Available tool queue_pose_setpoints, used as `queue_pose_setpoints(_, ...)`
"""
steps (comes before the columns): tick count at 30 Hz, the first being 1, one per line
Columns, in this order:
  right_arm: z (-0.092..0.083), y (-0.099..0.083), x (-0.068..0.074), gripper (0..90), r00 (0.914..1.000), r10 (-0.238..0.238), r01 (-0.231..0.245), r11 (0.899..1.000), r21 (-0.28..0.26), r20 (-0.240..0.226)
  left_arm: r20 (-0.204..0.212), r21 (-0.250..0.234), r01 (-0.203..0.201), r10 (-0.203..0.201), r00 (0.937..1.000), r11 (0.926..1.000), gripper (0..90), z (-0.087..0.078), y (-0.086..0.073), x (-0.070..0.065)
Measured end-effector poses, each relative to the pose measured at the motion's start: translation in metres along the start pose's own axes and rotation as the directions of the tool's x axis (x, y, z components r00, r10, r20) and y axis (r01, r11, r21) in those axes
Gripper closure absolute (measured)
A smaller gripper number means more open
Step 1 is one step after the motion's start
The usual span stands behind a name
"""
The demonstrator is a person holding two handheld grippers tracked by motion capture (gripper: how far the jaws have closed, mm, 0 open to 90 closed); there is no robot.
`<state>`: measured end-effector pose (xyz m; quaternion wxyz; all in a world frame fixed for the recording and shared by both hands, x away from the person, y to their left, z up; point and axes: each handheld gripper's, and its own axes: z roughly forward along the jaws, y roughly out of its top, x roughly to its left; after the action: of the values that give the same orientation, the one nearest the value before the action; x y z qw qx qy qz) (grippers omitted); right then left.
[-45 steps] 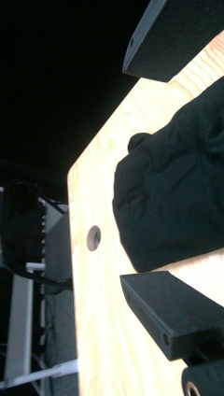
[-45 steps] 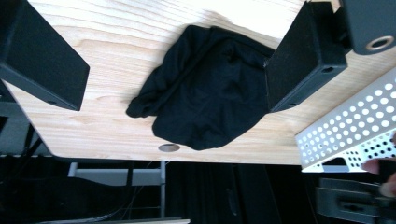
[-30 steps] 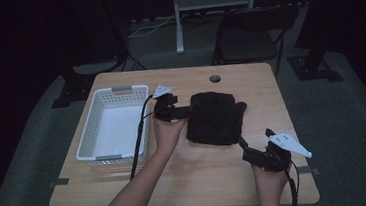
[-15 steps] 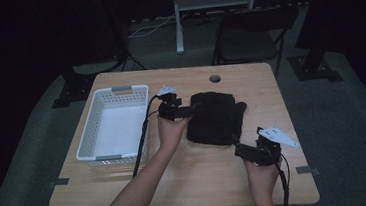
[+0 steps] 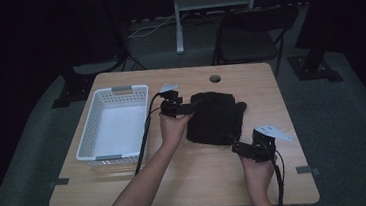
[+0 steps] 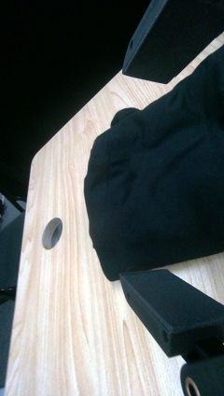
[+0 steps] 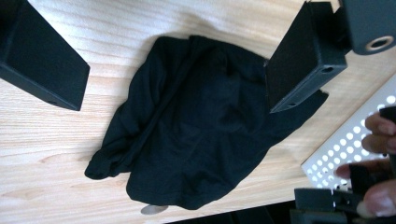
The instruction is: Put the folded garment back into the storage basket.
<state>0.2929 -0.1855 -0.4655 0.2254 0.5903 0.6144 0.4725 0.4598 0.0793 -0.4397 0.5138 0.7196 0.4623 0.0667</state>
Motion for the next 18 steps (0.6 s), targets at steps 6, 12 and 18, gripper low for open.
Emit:
queue_pose_setpoints(6,0.016,0.005,-0.002,5.9,0.9989,0.048,-0.047,0.998,0.044,-0.004,0.02,0.046,0.078,-0.079,0.9967,0.9959,3.5,0.016,-0.007,0.009)
queue_pose_setpoints(12,0.026,0.006,-0.008,13.0,0.9896,0.139,-0.136,0.988,0.074,-0.035,0.025,0.057,0.138,-0.14,0.9898,0.9887,3.5,0.024,-0.011,0.019)
queue_pose_setpoints(18,0.034,0.005,-0.02,12.6,0.9757,0.215,-0.208,0.97,0.123,-0.043,0.042,0.058,0.178,-0.181,0.9826,0.9822,3.4,0.03,-0.014,0.026)
